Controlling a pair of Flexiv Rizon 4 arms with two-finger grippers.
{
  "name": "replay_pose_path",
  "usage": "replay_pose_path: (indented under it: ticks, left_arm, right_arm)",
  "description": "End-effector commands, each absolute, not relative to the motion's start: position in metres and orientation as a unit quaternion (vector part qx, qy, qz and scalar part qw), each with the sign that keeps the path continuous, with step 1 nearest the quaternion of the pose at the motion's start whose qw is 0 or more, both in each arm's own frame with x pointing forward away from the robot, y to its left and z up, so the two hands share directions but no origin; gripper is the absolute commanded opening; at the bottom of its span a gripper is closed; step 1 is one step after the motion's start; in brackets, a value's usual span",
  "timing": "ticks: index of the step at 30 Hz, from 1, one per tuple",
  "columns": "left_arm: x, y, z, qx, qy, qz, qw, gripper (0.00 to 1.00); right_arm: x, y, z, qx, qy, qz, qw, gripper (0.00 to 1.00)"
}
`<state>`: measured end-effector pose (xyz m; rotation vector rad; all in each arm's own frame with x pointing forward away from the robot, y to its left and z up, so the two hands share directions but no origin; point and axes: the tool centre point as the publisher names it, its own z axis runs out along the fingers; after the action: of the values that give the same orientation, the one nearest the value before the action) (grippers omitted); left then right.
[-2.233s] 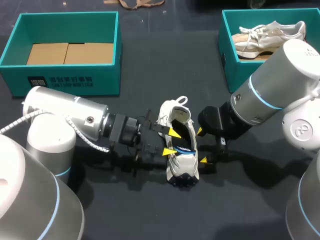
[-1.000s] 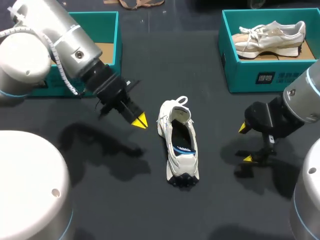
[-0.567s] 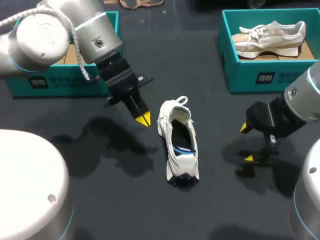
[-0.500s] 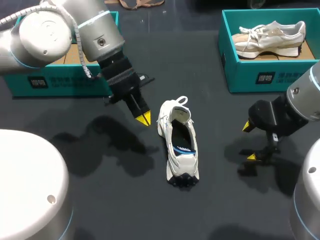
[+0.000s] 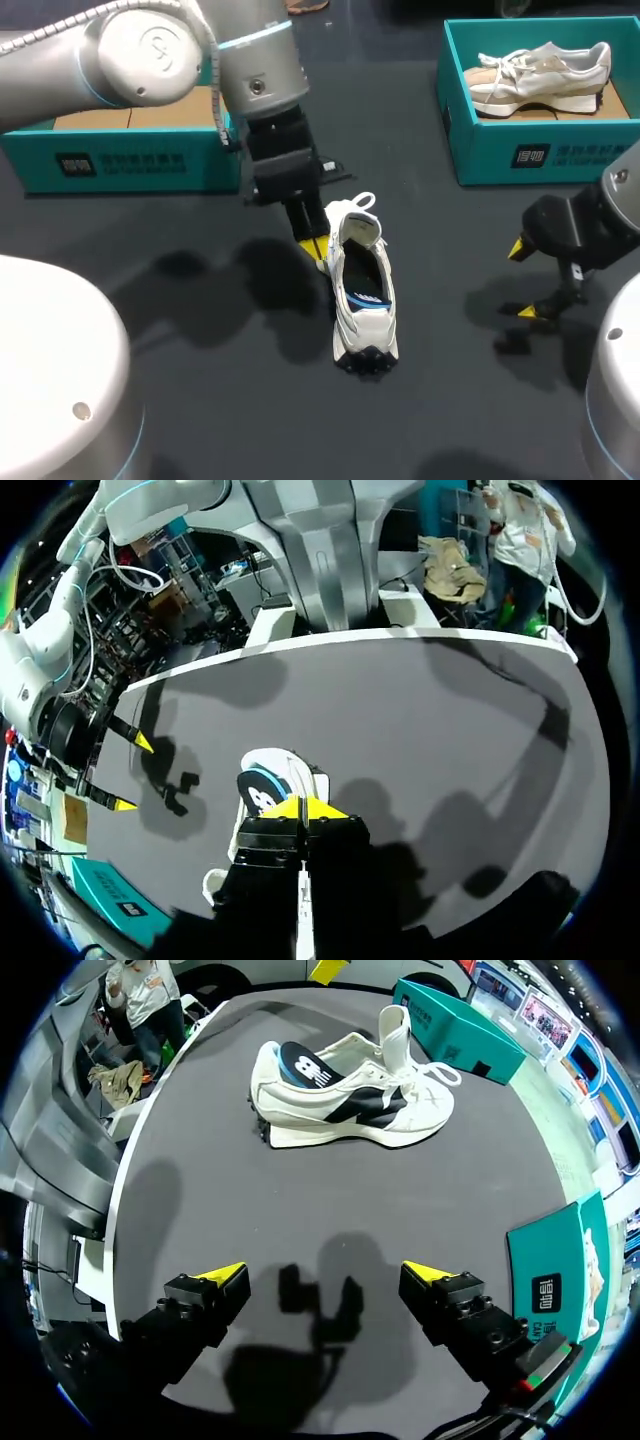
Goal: Take the shoe out of the shoebox, open the shoe tongue, remove and reinsert the insole, then place the shoe into the shoebox
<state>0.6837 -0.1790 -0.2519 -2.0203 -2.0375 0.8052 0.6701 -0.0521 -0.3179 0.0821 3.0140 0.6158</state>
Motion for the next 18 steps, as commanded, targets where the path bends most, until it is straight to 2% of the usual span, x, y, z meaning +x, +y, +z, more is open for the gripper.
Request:
replay_pose_path:
  ticks: [1,13,18]
  left_arm:
    - [0.681,-0.199,-0.263,-0.7,-0.665,0.229,0.124,0.0]
    - [0.68,-0.211,-0.27,-0.71,-0.654,0.221,0.138,0.0]
    - [0.664,-0.221,-0.289,-0.724,-0.639,0.215,0.146,0.0]
  right_arm:
    - [0.668,-0.053,-0.317,0.027,0.979,0.199,0.034,1.0]
    - [0.668,-0.053,-0.317,0.027,0.979,0.199,0.034,1.0]
    - [0.668,-0.053,-0.317,0.027,0.979,0.199,0.034,1.0]
